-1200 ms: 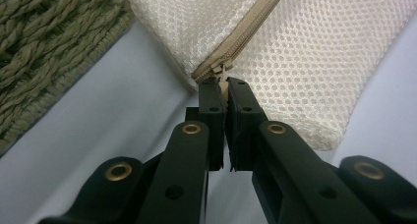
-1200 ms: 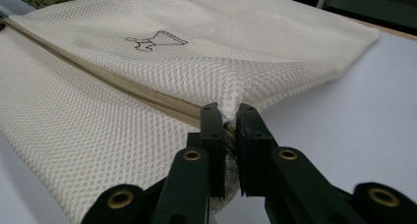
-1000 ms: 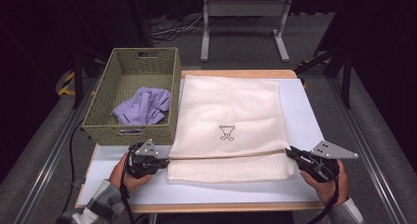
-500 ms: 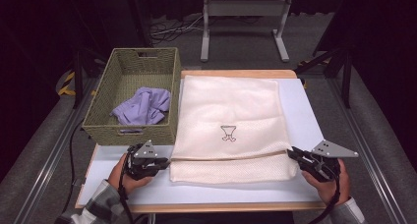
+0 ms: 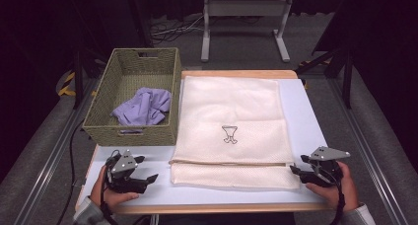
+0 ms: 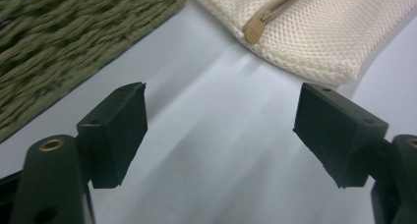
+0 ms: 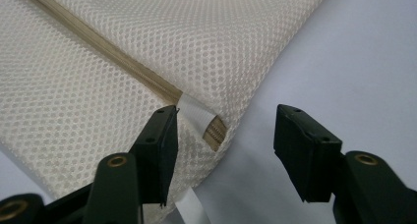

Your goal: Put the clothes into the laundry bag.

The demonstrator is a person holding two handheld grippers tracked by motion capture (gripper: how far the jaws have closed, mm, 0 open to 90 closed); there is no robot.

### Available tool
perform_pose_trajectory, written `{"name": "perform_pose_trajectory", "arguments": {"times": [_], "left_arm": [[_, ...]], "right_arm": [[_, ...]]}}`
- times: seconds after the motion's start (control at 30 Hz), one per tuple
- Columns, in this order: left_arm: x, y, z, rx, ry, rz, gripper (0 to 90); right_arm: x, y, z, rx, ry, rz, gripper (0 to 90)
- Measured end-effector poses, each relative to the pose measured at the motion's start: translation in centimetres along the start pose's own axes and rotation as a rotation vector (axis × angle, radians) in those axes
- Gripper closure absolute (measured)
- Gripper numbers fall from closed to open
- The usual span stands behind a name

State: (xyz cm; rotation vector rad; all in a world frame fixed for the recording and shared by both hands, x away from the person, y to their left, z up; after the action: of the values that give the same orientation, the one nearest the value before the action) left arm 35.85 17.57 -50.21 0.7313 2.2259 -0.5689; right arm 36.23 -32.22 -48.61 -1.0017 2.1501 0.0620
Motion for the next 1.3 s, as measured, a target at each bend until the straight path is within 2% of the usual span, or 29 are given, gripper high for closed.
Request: {"name": "perform_pose_trajectory", "arguments": {"times": [0.07, 0.13, 0.2, 0.27, 0.37, 0.4, 0.47, 0.5, 0.57, 0.67, 0.8, 0.83, 0.93, 1.13, 1.3], "left_arm": [[0.1, 0.5, -0.5, -0.009, -0.029, -0.016, 18.4], [0.2, 0.8, -0.7, -0.016, -0.039, -0.016, 17.1], [0.2, 0.9, -0.7, -0.019, -0.038, -0.006, 16.6], [0.3, 1.0, -0.5, -0.026, -0.03, -0.011, 15.3], [0.4, 1.0, -0.1, -0.031, -0.017, -0.005, 15.0], [0.3, 1.1, -0.2, -0.04, -0.015, 0.009, 14.7], [0.3, 0.8, -0.1, -0.03, -0.022, 0.001, 14.6], [0.2, 0.9, -0.1, -0.038, -0.017, 0.011, 14.5], [0.2, 0.8, -0.1, -0.036, -0.013, 0.019, 14.3], [0.0, 0.8, 0.0, -0.03, -0.025, 0.023, 14.4], [0.0, 0.7, 0.1, -0.017, -0.023, 0.013, 14.0], [0.0, 0.8, 0.2, -0.021, -0.021, 0.021, 14.0], [0.0, 0.7, 0.3, -0.021, -0.015, 0.023, 13.8], [0.0, 0.6, 0.4, -0.024, -0.013, 0.019, 14.5], [0.1, 0.5, 0.5, -0.02, -0.013, 0.015, 14.0]], "right_arm": [[-0.1, -0.1, -0.1, 0.019, -0.012, -0.006, 42.7], [-0.3, -0.2, -0.3, 0.029, -0.031, -0.01, 42.4], [-0.5, -0.2, -0.4, 0.041, -0.038, -0.009, 42.2], [-0.9, 0.0, -0.6, 0.032, -0.07, -0.019, 42.2], [-1.5, 0.4, -0.5, 0.033, -0.085, -0.044, 42.8], [-1.6, 0.6, -0.5, 0.031, -0.087, -0.053, 43.3], [-1.8, 1.2, -0.2, 0.022, -0.077, -0.074, 44.7], [-2.2, 1.5, 0.0, 0.037, -0.064, -0.083, 45.5], [-2.8, 1.9, 0.2, 0.035, -0.062, -0.095, 45.6], [-4.3, 3.2, 0.5, 0.023, -0.063, -0.169, 45.6], [-5.3, 4.0, 1.0, 0.002, -0.063, -0.188, 45.4], [-6.0, 4.7, 1.4, -0.013, -0.06, -0.218, 45.3], [-7.4, 6.1, 2.3, -0.041, -0.064, -0.259, 45.4], [-9.5, 8.3, 4.1, -0.082, -0.062, -0.322, 45.3], [-11.3, 9.5, 5.5, -0.119, -0.077, -0.346, 47.2]]}}
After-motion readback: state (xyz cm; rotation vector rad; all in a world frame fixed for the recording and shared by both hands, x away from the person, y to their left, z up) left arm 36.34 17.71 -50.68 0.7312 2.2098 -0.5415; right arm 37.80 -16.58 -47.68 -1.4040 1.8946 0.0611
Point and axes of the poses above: each handheld gripper's, and its own axes: z roughly forward along the jaws, x roughly out of its underside, y roughly to its left, the point moved 9 cm from there along z, roughly forward along the jaws, and after that the axes turned 13 degrees about -z, right-handed, at the moved point
